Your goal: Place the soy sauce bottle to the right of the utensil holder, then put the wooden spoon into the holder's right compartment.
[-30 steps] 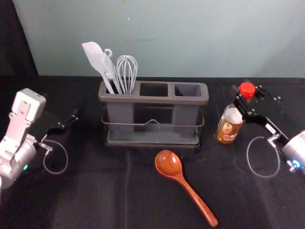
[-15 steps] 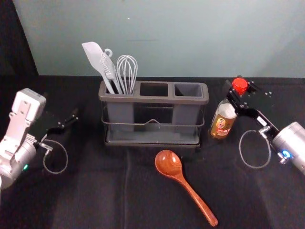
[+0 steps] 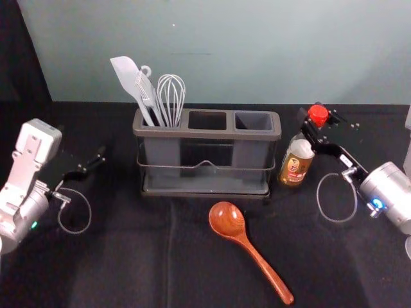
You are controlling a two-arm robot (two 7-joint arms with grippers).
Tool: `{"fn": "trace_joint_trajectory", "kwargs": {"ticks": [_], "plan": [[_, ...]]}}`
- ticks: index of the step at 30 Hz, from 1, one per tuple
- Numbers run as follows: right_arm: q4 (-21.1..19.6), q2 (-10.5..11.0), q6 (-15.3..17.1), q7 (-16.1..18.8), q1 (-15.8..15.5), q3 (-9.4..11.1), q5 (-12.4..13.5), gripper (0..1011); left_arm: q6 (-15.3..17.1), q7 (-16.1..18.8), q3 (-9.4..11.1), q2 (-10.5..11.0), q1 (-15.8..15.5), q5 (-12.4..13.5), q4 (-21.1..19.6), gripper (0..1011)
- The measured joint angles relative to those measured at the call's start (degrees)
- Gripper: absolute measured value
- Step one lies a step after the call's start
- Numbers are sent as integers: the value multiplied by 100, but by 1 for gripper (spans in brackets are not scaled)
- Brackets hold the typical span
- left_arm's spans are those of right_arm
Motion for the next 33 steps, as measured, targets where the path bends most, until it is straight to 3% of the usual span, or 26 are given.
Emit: {"fn": "trace_joint_trajectory", "kwargs": {"ticks": [33], "plan": [[457, -136, -286, 136, 229, -84, -103, 381, 0, 0, 0, 0, 0, 0, 0, 1000]]}}
